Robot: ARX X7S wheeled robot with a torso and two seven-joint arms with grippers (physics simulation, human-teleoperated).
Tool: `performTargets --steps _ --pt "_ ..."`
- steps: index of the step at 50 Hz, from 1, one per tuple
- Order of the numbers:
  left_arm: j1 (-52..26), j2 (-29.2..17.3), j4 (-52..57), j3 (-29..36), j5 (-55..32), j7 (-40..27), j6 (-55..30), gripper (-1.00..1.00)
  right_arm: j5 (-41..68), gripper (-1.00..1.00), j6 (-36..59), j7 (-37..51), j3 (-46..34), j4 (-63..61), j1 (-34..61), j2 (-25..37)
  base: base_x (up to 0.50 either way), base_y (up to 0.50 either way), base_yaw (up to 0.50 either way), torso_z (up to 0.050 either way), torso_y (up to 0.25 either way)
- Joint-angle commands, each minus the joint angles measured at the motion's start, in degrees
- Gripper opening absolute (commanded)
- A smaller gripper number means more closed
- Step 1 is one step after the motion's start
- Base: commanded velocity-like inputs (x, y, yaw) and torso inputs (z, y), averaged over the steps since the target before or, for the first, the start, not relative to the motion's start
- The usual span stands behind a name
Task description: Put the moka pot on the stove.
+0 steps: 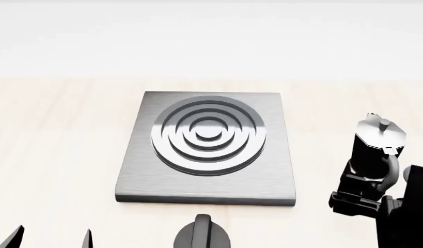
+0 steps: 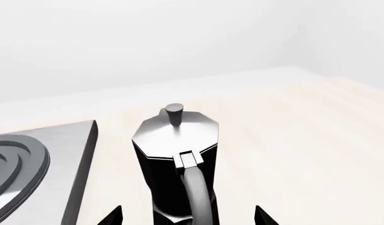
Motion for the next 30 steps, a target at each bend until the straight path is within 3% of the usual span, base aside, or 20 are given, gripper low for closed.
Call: performTargets --steps 1,30 --pt "-0.30 0.81 -0.88 -1.06 0.56 0.77 0.55 1.00 -0.96 1.00 -3.02 -3.54 0.72 9.96 4.76 -1.64 0.00 0.00 0.00 0.000 0.000" --pt "-0.23 0.44 -0.78 -0.88 0.22 0.24 0.90 1.00 -1.24 1.00 -3.44 -3.80 0.68 14.58 8.20 -1.43 0.00 0.00 0.00 0.000 0.000"
